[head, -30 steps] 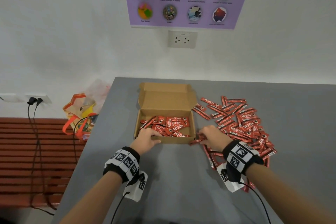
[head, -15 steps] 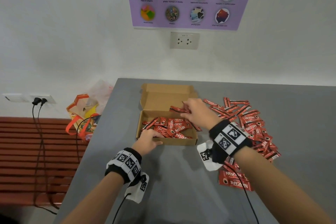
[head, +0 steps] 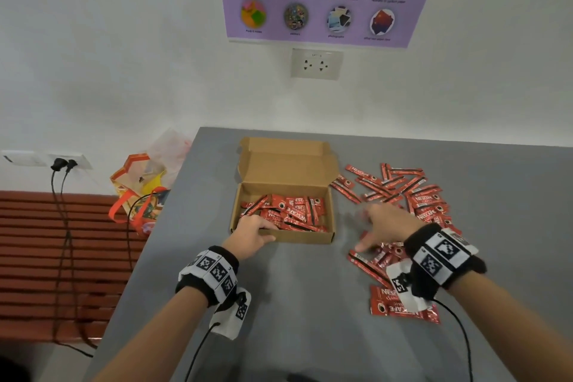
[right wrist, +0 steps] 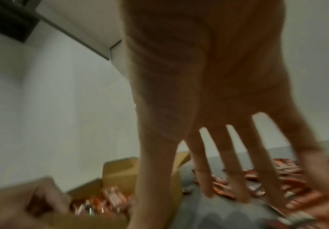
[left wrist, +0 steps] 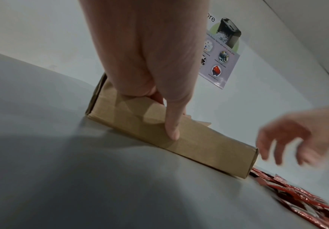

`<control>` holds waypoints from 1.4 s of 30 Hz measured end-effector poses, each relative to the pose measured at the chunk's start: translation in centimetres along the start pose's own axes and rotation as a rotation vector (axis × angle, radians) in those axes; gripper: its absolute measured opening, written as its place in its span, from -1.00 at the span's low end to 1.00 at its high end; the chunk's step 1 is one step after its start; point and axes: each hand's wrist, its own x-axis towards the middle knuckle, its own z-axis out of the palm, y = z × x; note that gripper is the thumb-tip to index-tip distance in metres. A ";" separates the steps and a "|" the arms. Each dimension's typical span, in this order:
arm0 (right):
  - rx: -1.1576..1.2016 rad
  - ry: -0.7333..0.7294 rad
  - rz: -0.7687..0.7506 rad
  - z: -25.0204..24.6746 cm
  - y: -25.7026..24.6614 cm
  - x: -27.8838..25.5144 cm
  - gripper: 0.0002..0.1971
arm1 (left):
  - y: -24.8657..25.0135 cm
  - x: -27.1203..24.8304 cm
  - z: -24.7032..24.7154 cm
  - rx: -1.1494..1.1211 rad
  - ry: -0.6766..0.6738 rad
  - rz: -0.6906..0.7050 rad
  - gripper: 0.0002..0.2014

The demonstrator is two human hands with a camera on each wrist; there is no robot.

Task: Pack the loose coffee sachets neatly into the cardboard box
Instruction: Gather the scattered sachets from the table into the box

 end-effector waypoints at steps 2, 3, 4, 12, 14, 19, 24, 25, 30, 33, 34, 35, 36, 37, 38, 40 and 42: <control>-0.141 -0.117 0.128 1.7 1.5 -0.3 0.16 | 0.0 0.0 0.0 0.014 -0.009 0.001 -0.77; -0.180 -0.136 0.167 2.4 1.9 -0.5 0.25 | 0.0 0.1 0.1 0.017 -0.011 0.001 -0.77; -0.201 -0.143 0.196 3.1 2.3 -0.6 0.29 | -0.1 0.1 0.1 0.016 -0.008 0.003 -0.77; -0.010 -0.022 0.105 4.8 2.7 -0.1 0.02 | -0.2 -0.1 0.1 0.015 -0.004 0.006 -0.77; 0.046 0.020 0.038 5.0 2.5 0.3 -0.17 | -0.2 -0.1 0.1 0.010 -0.003 -0.003 -0.77; 0.030 0.120 -0.069 5.7 0.9 1.0 -0.52 | 0.1 -0.2 0.0 -0.003 -0.009 -0.002 -0.78; -0.003 0.156 -0.079 3.9 0.8 1.1 -0.69 | 0.0 -0.2 -0.1 -0.016 -0.008 -0.008 -0.77; 0.009 0.183 -0.077 3.2 0.9 1.0 -0.71 | 0.1 -0.2 -0.1 -0.018 -0.010 -0.010 -0.77; 0.148 0.259 -0.157 -1.1 -0.9 -0.2 -0.69 | 0.1 -0.1 -0.1 -0.006 -0.006 -0.024 -0.76; 0.188 0.315 -0.254 -2.1 -4.0 -0.1 -0.84 | 0.2 -0.2 -0.1 -0.029 -0.011 -0.014 -0.78; 0.196 0.320 -0.266 -2.1 -5.0 0.1 -0.88 | 0.2 -0.3 -0.1 -0.037 -0.017 -0.010 -0.79; 0.201 0.313 -0.269 -2.0 -5.7 0.3 -0.86 | 0.3 -0.3 -0.2 -0.038 -0.022 -0.008 -0.79; 0.200 0.291 -0.259 -1.9 -6.2 0.6 -0.82 | 0.3 -0.3 -0.2 -0.037 -0.022 -0.006 -0.79; 0.197 0.259 -0.245 -1.8 -6.5 0.9 -0.74 | 0.3 -0.3 -0.2 -0.036 -0.019 -0.004 -0.79; 0.195 0.225 -0.230 -1.7 -6.4 1.1 -0.59 | 0.3 -0.3 -0.2 -0.037 -0.014 -0.003 -0.79; 0.206 0.188 -0.211 -1.7 -5.4 0.8 -0.25 | 0.2 -0.3 -0.1 -0.031 -0.002 0.000 -0.79; 0.189 0.172 -0.211 -1.5 -3.5 -0.2 -0.08 | 0.1 -0.2 0.0 -0.023 0.008 0.002 -0.78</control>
